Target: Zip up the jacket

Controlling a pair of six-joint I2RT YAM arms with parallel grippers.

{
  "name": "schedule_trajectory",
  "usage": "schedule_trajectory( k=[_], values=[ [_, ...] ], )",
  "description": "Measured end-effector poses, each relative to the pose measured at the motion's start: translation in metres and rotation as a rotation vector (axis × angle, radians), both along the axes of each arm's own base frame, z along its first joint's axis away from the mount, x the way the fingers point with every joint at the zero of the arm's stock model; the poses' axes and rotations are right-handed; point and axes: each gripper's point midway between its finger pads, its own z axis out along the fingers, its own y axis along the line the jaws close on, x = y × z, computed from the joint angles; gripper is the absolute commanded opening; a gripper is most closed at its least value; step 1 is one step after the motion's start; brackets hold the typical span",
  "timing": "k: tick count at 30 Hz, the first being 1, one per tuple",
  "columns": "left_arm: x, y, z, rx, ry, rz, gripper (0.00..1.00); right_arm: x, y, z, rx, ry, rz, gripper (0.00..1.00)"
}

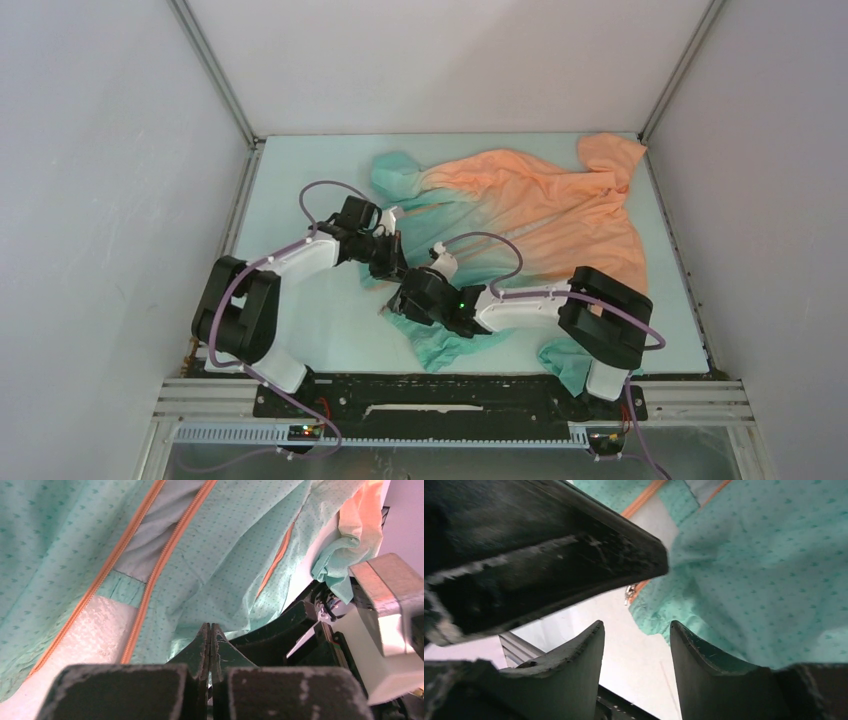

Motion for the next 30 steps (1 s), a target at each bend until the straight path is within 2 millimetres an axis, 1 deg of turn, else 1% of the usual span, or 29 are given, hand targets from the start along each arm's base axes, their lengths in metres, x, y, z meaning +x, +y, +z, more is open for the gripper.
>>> schedule_trajectory(
  k=[3,5,8,11,17,22,30],
  values=[
    [0.0,-0.001,0.001,-0.005,-0.003,-0.003,0.0,0.005,0.007,0.009,0.001,0.007,-0.027,0.51],
    [-0.001,-0.003,0.002,-0.012,0.002,-0.005,0.0,0.007,0.01,0.01,-0.002,0.013,-0.033,0.49],
    [-0.003,-0.004,0.003,-0.018,0.004,-0.009,0.0,0.008,0.011,0.003,-0.035,0.046,-0.06,0.49],
    [0.001,-0.003,0.003,-0.014,-0.008,-0.002,0.0,0.007,0.01,-0.007,-0.08,0.081,-0.081,0.49],
    [0.003,-0.003,0.003,-0.015,-0.017,0.001,0.0,0.01,0.002,-0.023,-0.143,0.097,-0.139,0.5],
    [0.008,-0.003,0.003,-0.009,-0.039,0.009,0.0,0.014,0.004,-0.023,-0.145,0.101,-0.181,0.5],
    [0.011,0.001,0.004,0.01,-0.057,0.022,0.0,0.018,0.008,-0.023,-0.14,0.084,-0.188,0.51]
  ],
)
